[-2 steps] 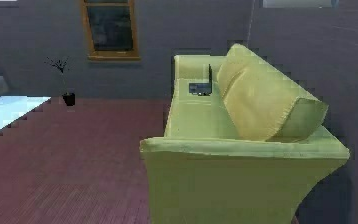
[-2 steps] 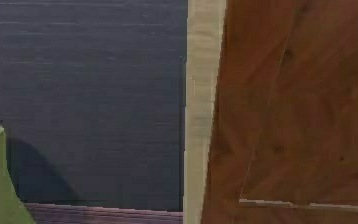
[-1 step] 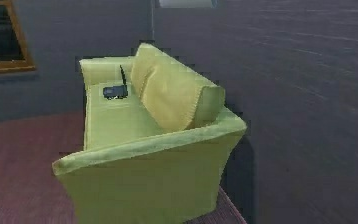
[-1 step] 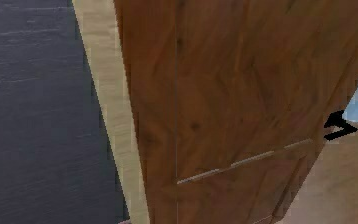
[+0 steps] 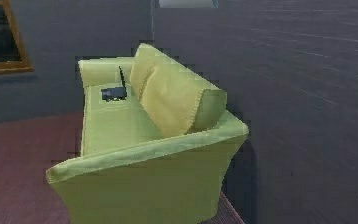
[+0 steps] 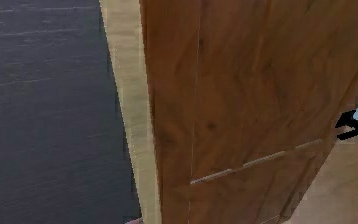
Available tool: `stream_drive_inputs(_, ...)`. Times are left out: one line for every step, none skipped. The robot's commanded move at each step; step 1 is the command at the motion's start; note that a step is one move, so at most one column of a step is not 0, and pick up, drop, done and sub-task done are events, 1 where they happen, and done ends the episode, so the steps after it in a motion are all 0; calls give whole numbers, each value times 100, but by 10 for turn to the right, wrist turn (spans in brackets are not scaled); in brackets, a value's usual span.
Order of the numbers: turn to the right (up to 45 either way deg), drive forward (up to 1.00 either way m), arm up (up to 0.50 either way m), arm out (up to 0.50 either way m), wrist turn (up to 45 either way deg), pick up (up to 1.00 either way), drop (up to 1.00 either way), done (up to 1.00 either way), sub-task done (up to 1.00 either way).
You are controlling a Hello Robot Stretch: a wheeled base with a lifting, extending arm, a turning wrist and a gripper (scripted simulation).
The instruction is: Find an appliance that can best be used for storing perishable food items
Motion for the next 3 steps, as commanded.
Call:
stream_drive_inputs(-150,0,0,0,0,0,0,0,0)
stream_drive_inputs(0,15,0,0,0,0,0,0,0)
stream_drive_inputs(-450,0,0,0,0,0,0,0,0)
